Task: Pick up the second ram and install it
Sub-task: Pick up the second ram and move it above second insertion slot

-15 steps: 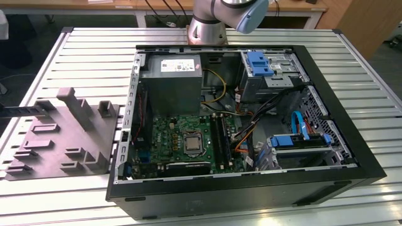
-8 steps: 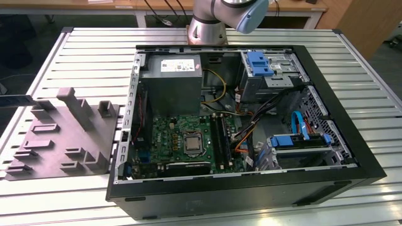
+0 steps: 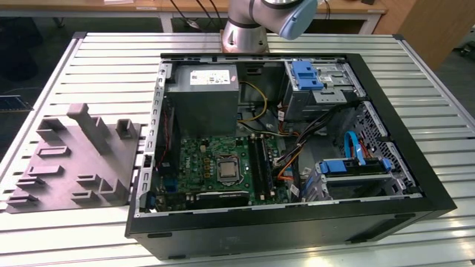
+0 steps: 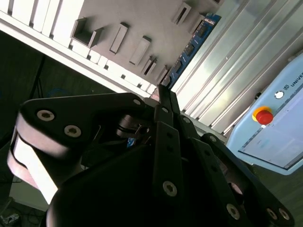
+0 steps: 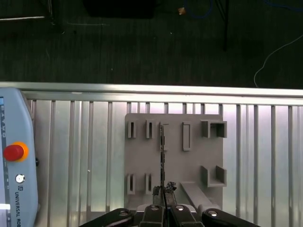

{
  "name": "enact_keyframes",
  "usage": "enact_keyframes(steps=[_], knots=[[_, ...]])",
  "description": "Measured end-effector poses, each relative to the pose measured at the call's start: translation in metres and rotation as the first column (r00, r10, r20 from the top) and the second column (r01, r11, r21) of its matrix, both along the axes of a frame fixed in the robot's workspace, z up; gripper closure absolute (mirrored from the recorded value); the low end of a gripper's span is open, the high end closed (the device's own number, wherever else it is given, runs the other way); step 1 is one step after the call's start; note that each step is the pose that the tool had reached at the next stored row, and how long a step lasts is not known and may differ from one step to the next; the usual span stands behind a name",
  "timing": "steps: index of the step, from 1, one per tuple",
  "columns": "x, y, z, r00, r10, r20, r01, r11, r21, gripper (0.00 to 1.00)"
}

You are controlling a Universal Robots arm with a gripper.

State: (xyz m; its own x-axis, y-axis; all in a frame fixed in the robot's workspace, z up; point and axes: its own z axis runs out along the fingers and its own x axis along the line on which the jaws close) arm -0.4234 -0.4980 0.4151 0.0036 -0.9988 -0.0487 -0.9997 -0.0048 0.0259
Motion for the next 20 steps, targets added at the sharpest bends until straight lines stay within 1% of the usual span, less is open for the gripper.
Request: enact_keyframes(steps=[2, 8, 11, 15, 20], knots=[[0.0, 0.0, 0.002, 1.0, 0.0, 0.0001, 0.0, 1.0, 0.0005, 0.88], [0.0, 0.0, 0.0022, 1.0, 0.0, 0.0, 0.0, 1.0, 0.0007, 0.88], [0.004, 0.0, 0.0021, 1.0, 0.0, 0.0, 0.0, 1.0, 0.0008, 0.88], [0.016, 0.0, 0.0021, 1.0, 0.0, 0.0, 0.0, 1.0, 0.0008, 0.88], [0.036, 0.0, 0.0021, 1.0, 0.0, 0.0, 0.0, 1.0, 0.0008, 0.88]])
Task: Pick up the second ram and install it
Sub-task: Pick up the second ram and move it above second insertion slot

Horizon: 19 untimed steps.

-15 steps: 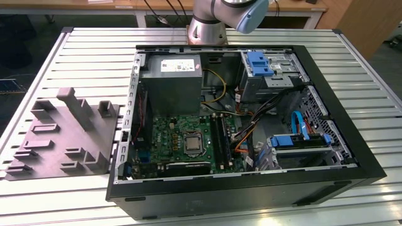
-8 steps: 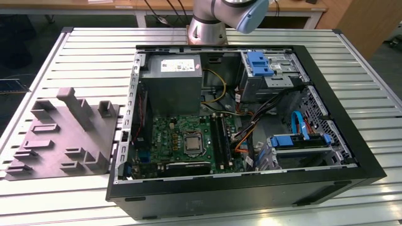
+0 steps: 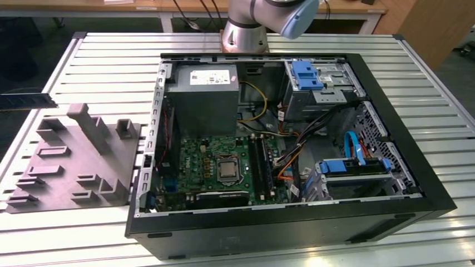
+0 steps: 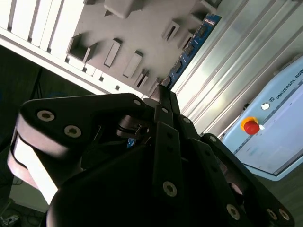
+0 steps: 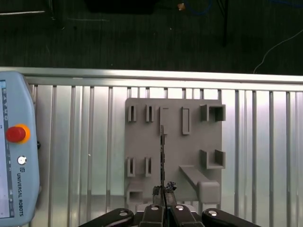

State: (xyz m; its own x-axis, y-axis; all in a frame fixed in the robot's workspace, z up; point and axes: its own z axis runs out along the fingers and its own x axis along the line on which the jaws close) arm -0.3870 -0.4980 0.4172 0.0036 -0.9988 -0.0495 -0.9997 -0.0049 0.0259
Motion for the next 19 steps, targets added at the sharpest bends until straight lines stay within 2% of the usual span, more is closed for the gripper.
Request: enact_keyframes(steps=[19], knots=[[0.085, 0.0, 0.0, 1.0, 0.0, -0.0001, 0.0, 1.0, 0.0001, 0.88]])
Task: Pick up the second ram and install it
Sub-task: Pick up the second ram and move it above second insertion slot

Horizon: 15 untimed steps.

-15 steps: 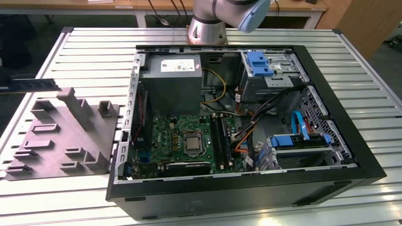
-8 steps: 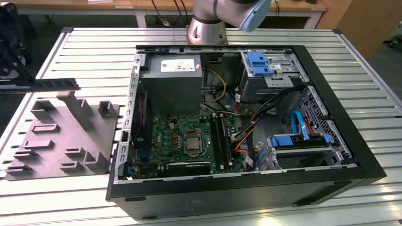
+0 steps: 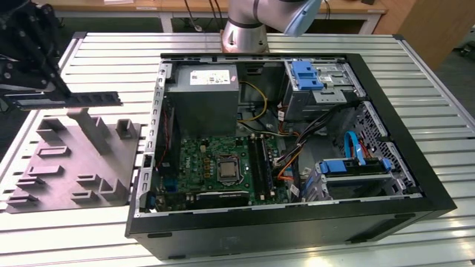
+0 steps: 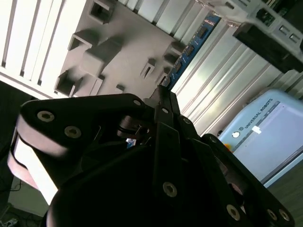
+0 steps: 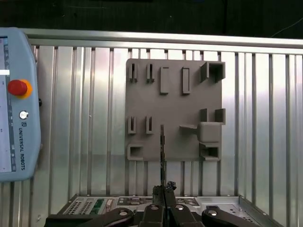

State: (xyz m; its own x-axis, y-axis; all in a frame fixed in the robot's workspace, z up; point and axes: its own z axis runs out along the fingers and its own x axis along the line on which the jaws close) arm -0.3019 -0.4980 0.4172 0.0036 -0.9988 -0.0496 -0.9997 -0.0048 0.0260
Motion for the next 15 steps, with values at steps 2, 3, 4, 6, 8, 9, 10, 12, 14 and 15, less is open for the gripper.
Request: enact_keyframes(steps=[2, 3, 4, 6, 8, 9, 10, 12, 14, 15], knots=[[0.009, 0.0, 0.0, 1.0, 0.0, 0.0, 0.0, 1.0, 0.0, 0.88], [0.014, 0.0, 0.0, 1.0, 0.0, -0.0001, 0.0, 1.0, 0.0, 0.88], [0.018, 0.0, 0.0, 1.0, 0.0, -0.0001, 0.0, 1.0, 0.0, 0.88], [0.027, 0.0, 0.0, 1.0, 0.0, -0.0002, 0.0, 1.0, 0.0, 0.88], [0.036, 0.0, 0.0, 1.0, 0.0, -0.0003, 0.0, 1.0, 0.0, 0.88], [0.041, 0.0, 0.0, 1.0, 0.0, -0.0003, 0.0, 1.0, 0.0001, 0.88], [0.046, 0.0, 0.0, 1.0, 0.0, -0.0003, 0.0, 1.0, 0.0, 0.88], [0.055, 0.0, 0.0, 1.0, 0.0, -0.0005, 0.0, 1.0, 0.0, 0.88], [0.064, 0.0, 0.0, 1.0, 0.0, -0.0007, 0.0, 1.0, 0.0, 0.88], [0.068, 0.0, 0.0, 1.0, 0.0, -0.0008, 0.0, 1.0, 0.0, 0.88]])
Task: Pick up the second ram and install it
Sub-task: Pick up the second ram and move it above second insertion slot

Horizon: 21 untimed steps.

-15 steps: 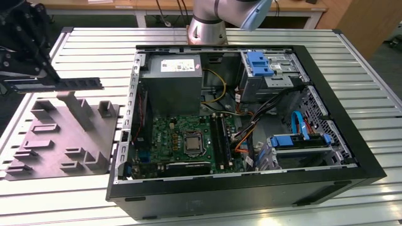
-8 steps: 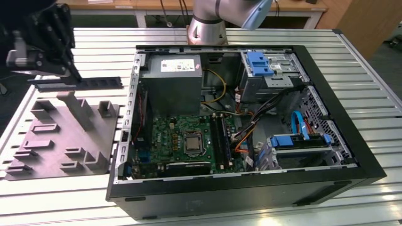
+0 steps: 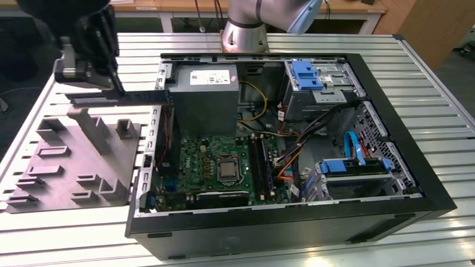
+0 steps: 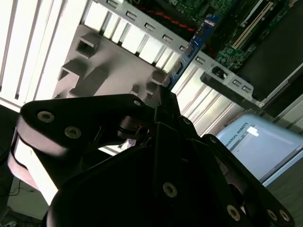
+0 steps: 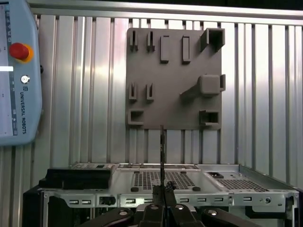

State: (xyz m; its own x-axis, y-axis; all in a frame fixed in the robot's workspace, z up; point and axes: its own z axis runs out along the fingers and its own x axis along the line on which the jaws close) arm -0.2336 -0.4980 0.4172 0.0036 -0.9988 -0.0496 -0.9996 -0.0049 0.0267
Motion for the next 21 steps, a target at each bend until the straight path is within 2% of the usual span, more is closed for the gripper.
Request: enact_keyframes(steps=[21], knots=[[0.095, 0.0, -0.0005, 1.0, 0.0, -0.0009, 0.0, 1.0, -0.0001, 0.88]])
